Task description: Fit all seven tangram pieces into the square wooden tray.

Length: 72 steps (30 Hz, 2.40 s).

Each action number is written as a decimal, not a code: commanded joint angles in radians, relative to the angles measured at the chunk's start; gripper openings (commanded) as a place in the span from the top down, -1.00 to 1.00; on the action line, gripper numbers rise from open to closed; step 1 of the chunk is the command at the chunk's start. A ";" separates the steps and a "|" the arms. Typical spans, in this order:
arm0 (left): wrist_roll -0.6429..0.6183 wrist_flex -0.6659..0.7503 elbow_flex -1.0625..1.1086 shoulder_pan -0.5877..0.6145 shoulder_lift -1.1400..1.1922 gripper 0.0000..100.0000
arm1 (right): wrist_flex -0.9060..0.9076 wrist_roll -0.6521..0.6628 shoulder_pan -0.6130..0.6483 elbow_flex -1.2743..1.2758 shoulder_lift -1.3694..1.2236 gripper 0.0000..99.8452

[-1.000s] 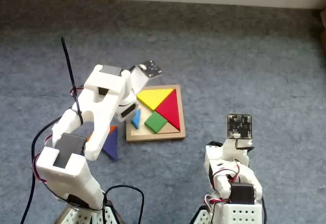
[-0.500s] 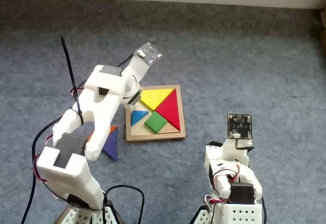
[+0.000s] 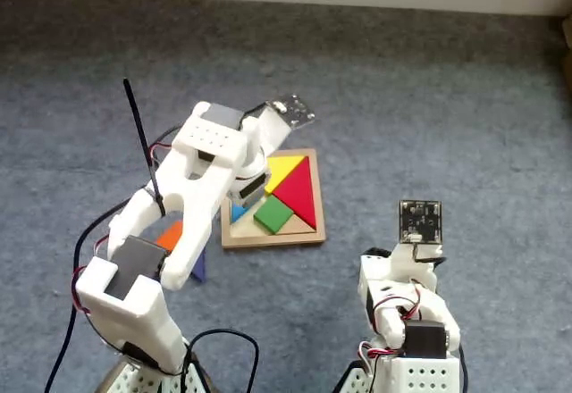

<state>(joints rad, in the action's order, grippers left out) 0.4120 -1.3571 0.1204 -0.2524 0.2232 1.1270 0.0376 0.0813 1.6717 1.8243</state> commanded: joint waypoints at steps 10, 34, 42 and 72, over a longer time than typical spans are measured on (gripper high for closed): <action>-0.077 0.078 0.114 -0.013 -0.051 0.74 | -0.013 -0.003 -0.015 0.142 0.010 0.96; 0.063 0.410 0.176 0.028 -0.058 0.73 | -0.013 -0.003 -0.015 0.142 0.010 0.96; 0.055 0.416 0.173 0.036 -0.068 0.74 | -0.013 -0.003 -0.015 0.142 0.010 0.96; -0.084 0.450 0.131 0.042 0.008 0.74 | -0.013 -0.003 -0.015 0.142 0.010 0.96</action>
<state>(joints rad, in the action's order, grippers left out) 0.3383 -0.8692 0.2908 -0.1757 0.2371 1.1270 0.0376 0.0813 1.6717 1.8243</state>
